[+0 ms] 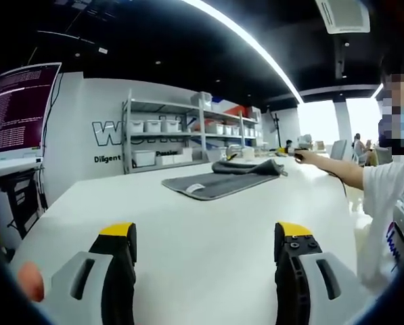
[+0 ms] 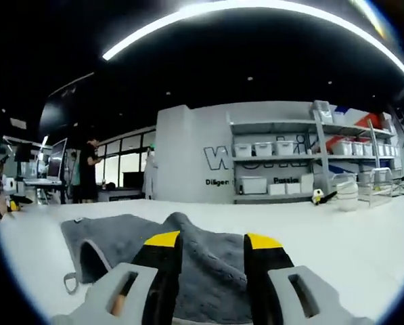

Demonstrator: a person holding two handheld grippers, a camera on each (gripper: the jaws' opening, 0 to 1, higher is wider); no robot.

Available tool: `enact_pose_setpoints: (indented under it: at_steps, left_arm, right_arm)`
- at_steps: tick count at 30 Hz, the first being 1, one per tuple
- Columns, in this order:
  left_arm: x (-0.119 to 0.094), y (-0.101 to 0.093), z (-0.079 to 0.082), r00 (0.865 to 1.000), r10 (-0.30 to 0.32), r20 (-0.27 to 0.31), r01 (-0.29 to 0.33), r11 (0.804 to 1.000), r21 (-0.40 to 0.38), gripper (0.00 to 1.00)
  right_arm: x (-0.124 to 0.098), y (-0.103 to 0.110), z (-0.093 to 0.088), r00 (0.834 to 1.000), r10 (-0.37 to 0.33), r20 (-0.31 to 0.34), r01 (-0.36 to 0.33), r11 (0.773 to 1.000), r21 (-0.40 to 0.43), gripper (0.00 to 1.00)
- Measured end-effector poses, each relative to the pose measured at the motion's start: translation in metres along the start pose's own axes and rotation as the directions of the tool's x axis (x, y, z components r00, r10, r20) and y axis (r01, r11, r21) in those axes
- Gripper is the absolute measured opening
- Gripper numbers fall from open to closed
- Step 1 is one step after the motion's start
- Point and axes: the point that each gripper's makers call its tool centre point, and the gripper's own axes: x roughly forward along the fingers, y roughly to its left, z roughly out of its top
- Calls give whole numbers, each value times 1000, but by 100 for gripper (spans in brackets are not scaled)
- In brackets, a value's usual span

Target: Open the folded towel by lifting each exposed corner and separating the folded layers until the towel lies flat within the target outline without major curled edges

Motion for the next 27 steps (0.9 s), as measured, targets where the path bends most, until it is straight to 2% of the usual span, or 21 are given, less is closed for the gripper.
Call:
enact_pose_setpoints:
  at_steps: [8, 13, 15, 19, 22, 25, 27]
  left_arm:
    - [0, -1, 0, 1000, -1, 1, 1, 1000, 1, 83]
    - [0, -1, 0, 1000, 0, 0, 0, 1000, 2, 83]
    - [0, -2, -1, 1000, 0, -1, 0, 1000, 2, 83]
    - [0, -1, -1, 1000, 2, -2, -2, 1000, 2, 83]
    - [0, -1, 0, 1000, 2, -2, -2, 1000, 1, 83]
    - [0, 0, -1, 1000, 3, -3, -3, 1000, -1, 83]
    - [0, 0, -1, 1000, 5, -6, -5, 1000, -2, 83]
  right_arm:
    - [18, 38, -10, 987, 139, -77, -141, 990, -14, 64]
    - [25, 63, -14, 971, 209, -112, -211, 977, -3, 81]
    - [27, 83, -16, 960, 252, -126, -254, 967, -4, 86]
    - [32, 107, -13, 944, 299, -140, -304, 953, -13, 99]
    - [34, 126, -6, 939, 318, -131, -326, 944, -45, 99]
    - [34, 147, 2, 924, 365, -111, -371, 928, -42, 99]
    - [35, 163, 2, 908, 398, -130, -407, 912, -52, 99]
